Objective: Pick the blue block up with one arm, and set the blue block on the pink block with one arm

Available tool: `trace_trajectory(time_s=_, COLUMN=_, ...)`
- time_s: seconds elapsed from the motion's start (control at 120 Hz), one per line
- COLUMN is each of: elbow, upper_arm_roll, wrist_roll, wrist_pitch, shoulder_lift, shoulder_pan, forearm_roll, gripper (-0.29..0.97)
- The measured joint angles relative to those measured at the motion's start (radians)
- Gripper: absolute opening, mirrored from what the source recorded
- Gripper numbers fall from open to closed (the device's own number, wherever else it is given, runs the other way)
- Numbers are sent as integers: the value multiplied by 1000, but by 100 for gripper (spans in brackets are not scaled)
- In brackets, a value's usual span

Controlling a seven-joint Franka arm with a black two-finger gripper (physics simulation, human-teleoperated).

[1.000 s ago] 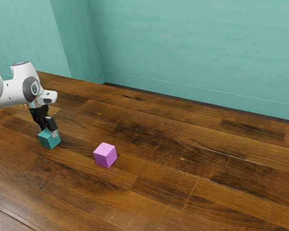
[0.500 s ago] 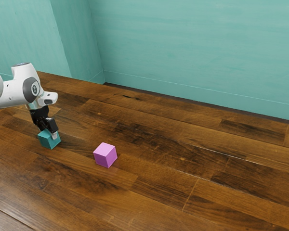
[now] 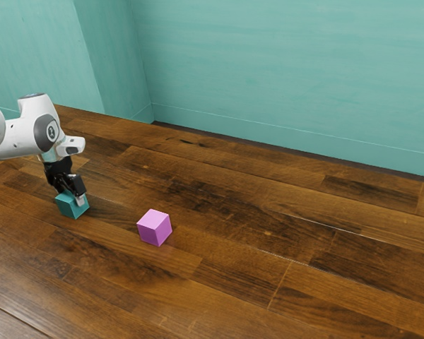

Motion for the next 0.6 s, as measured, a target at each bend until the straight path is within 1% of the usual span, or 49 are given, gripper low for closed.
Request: trace_trajectory(time_s=0.6, elbow=-14, upper_arm_roll=-10, wrist_roll=-21, wrist_pitch=3, shoulder_lift=5, shoulder_pan=0, forearm_roll=9, gripper=68)
